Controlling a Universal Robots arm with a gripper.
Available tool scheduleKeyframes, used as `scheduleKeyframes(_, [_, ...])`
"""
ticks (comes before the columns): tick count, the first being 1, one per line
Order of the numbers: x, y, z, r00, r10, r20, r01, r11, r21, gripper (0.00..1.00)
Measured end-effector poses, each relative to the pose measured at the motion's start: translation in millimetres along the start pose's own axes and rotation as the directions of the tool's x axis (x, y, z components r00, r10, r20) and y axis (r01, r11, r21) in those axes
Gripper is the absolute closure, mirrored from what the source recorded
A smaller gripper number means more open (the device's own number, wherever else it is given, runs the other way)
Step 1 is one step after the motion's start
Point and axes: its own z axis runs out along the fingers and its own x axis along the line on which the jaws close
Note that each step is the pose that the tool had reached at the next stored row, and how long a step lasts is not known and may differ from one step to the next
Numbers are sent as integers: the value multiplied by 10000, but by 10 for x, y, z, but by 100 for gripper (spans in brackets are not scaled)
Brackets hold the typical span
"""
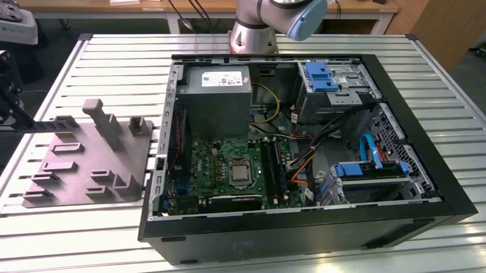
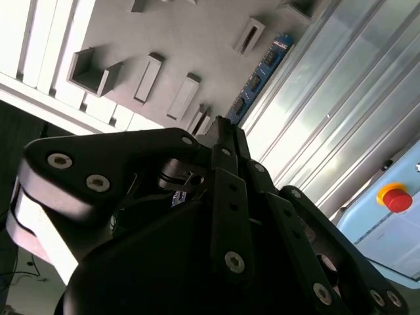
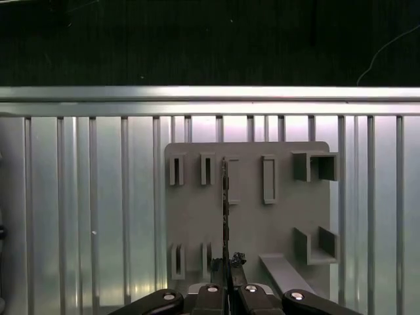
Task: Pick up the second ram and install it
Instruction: 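Pick up the second ram and move it above second insertion slot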
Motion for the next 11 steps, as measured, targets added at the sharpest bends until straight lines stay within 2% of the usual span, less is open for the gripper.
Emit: scheduleKeyframes(11, [-8,-3,-170,10000,0,8,0,10000,0,86])
